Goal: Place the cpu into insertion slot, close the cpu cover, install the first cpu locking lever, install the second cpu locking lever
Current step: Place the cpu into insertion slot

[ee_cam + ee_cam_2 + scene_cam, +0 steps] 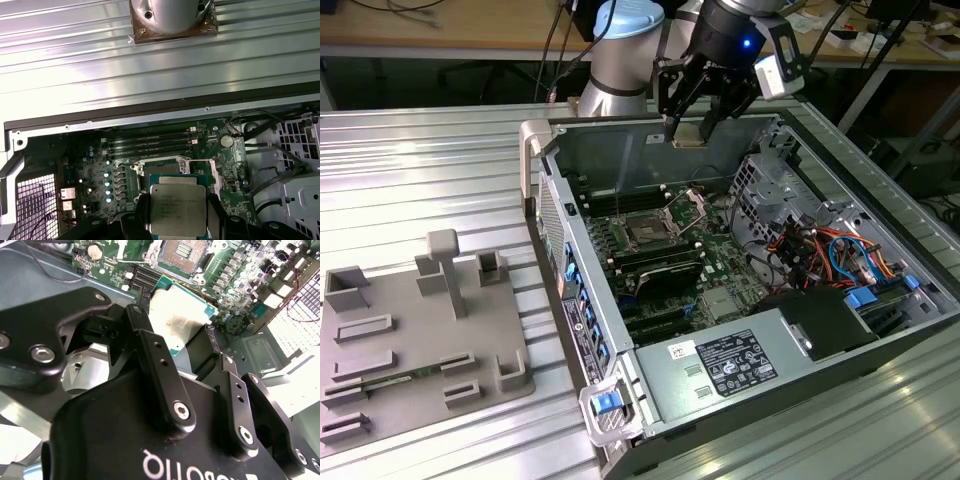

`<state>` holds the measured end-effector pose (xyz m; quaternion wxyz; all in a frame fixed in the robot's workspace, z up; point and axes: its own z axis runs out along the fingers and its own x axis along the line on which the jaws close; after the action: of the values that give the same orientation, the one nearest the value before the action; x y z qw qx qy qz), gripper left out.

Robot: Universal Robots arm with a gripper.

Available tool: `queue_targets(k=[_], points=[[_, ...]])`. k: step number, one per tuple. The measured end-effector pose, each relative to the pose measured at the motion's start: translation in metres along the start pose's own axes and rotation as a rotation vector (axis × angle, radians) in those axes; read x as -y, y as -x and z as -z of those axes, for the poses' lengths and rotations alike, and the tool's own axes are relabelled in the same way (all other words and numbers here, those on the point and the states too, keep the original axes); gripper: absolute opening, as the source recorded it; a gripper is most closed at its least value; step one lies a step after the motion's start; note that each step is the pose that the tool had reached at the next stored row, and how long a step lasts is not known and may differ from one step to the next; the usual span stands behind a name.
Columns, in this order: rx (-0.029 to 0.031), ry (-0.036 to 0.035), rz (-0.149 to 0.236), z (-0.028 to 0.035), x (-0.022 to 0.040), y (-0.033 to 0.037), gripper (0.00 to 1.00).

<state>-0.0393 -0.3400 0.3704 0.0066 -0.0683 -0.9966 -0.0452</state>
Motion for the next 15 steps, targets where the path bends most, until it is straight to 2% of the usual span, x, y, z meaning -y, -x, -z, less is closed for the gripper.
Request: queue_targets(k=[15], points=[[0.0012,0.0003,-0.013,-0.0001,0.0001,-0.0008,0.55]])
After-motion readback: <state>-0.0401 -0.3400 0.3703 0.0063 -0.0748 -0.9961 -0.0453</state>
